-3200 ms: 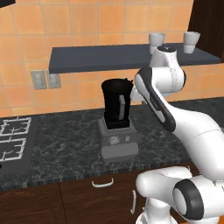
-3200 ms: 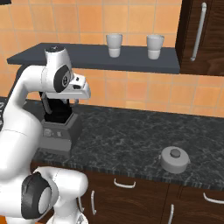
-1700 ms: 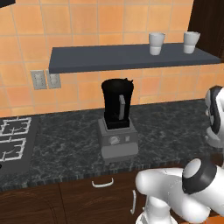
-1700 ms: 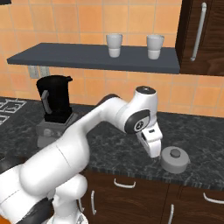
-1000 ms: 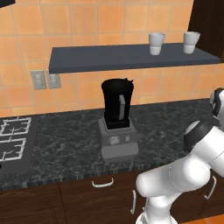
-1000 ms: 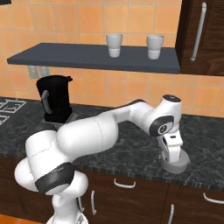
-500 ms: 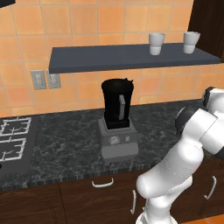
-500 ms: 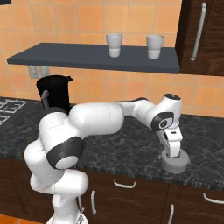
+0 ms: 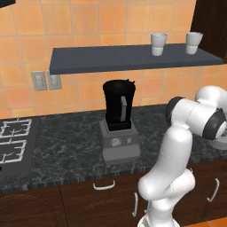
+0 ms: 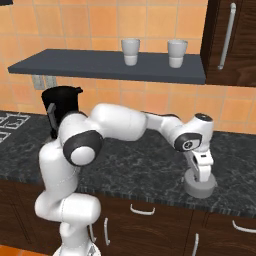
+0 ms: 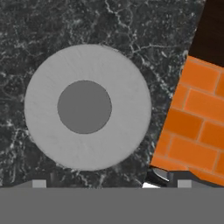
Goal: Close the lid blender by securely placing the lid on top.
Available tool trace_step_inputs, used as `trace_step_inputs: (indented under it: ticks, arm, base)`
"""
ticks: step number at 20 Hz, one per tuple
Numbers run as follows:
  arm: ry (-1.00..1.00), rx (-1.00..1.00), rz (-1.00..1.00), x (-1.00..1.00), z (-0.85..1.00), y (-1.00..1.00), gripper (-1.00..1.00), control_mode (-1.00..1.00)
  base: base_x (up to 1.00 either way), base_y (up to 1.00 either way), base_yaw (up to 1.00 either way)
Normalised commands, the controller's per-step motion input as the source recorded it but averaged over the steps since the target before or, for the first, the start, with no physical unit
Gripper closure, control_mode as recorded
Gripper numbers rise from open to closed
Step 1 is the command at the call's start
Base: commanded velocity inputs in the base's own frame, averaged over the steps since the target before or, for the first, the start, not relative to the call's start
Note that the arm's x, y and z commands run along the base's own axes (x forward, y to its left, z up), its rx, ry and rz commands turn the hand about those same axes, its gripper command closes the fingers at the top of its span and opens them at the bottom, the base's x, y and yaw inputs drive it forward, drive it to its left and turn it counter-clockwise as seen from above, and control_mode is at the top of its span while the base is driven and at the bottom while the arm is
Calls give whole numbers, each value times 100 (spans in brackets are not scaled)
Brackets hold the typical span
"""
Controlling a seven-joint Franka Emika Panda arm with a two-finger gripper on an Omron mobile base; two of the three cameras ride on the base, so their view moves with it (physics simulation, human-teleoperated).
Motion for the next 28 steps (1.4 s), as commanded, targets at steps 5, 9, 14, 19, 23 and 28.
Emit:
trace_step_inputs:
  ticks: [5,9,14,19,23,28]
  arm:
    - [0,0,0,29,-20,-13,-100,-100]
    - [-2,0,0,19,-31,0,-100,-100]
    - [-3,0,0,3,-30,-7,-100,-100]
    - [0,-1,0,0,-38,1,-100,-100]
    - [1,-11,0,1,-72,31,100,-100]
    - [0,-1,0,0,-40,8,100,-100]
  base:
    - [0,0,0]
    - [0,0,0]
    - [0,0,0]
    - [0,0,0]
    - [0,0,0]
    - [0,0,0]
